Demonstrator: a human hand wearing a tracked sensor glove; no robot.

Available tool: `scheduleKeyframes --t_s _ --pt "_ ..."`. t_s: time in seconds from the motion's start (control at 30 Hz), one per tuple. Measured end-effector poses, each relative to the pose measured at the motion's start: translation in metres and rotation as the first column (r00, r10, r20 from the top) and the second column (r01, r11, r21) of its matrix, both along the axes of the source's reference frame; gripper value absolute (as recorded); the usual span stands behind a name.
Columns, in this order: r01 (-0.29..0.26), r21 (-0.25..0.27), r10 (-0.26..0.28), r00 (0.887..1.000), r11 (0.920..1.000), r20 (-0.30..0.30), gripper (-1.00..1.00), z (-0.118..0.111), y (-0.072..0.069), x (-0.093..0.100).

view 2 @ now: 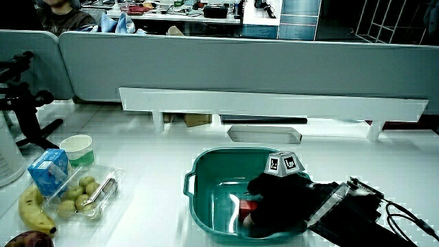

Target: Pick red block

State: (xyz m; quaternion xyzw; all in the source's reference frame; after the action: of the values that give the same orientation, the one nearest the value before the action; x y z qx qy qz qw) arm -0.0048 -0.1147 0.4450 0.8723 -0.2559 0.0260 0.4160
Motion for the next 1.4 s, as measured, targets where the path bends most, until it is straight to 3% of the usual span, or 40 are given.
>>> scheduleKeyframes --t_s 0.37,0.47,0.53,0.67,1.0,1.4 --pt "-0.001 0.016 0.0 0.999 0.9999 0.037 0.59 -0.003 0.0 0.0" --pt "0.001 0.005 -0.001 0.999 1.0 0.036 0.65 -0.002 0.0 0.0" --pt "-0.003 0.032 0.002 1.0 0.9995 0.024 0.7 -0.001 0.0 0.0" --pt "-0.004 0.031 0.004 1.0 0.9995 0.017 0.78 -0.001 0.0 -0.001" --pt "0.031 0.055 -0.032 0.999 0.998 0.01 1.0 -0.004 0.0 -0.002" --pt "0.057 0.108 -0.063 0.996 0.9926 0.058 1.0 -0.032 0.004 -0.002"
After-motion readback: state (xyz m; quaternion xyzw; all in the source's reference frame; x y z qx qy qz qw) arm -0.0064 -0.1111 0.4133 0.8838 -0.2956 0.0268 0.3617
